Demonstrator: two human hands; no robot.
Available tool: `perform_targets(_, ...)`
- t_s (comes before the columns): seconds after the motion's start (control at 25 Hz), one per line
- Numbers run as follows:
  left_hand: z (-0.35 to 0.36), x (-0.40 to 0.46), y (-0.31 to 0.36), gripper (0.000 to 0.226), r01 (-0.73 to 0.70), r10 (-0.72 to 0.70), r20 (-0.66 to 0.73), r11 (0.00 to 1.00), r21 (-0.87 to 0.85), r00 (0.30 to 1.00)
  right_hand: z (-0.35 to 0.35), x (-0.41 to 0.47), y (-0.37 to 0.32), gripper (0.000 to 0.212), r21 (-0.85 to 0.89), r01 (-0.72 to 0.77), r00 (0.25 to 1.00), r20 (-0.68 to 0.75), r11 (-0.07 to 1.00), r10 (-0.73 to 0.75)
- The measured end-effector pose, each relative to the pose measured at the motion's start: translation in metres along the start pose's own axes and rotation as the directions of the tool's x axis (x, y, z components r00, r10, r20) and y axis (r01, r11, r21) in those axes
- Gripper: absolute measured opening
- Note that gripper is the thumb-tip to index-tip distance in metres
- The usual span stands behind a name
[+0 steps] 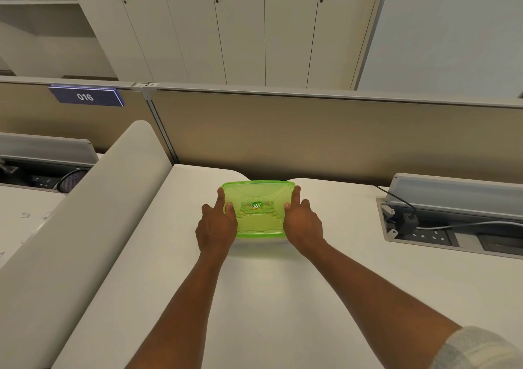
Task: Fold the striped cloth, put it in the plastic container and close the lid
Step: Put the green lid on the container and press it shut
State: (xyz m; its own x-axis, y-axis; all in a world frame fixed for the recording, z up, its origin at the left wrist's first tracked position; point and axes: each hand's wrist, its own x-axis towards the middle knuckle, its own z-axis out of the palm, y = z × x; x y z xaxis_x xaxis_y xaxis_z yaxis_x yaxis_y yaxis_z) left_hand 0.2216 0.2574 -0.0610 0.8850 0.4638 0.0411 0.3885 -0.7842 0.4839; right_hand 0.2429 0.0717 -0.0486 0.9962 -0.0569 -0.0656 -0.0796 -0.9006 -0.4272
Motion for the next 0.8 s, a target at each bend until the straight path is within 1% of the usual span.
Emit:
perform_targets(0.2,0.003,0.005,-0.004,0.054,-0.009,0.009,0.039,1.000,0.006,0.999,0.000,0.002,0.002,0.057,-0.020,-0.005,1.000,0.017,1.000,0.005)
perform_targets(0.44,0.000,0.011,-0.004,0.055,-0.020,0.014,0.099,0.998,0.052,0.995,-0.002,0.008,0.005,0.057,-0.037,-0.001,0.999,0.045,0.999,0.002)
perform_targets(0.8,0.001,0.006,0.000,0.056,-0.036,0.029,0.067,0.993,0.109,0.997,-0.001,0.013,0.007,0.057,-0.059,-0.004,0.998,0.066,0.998,0.008)
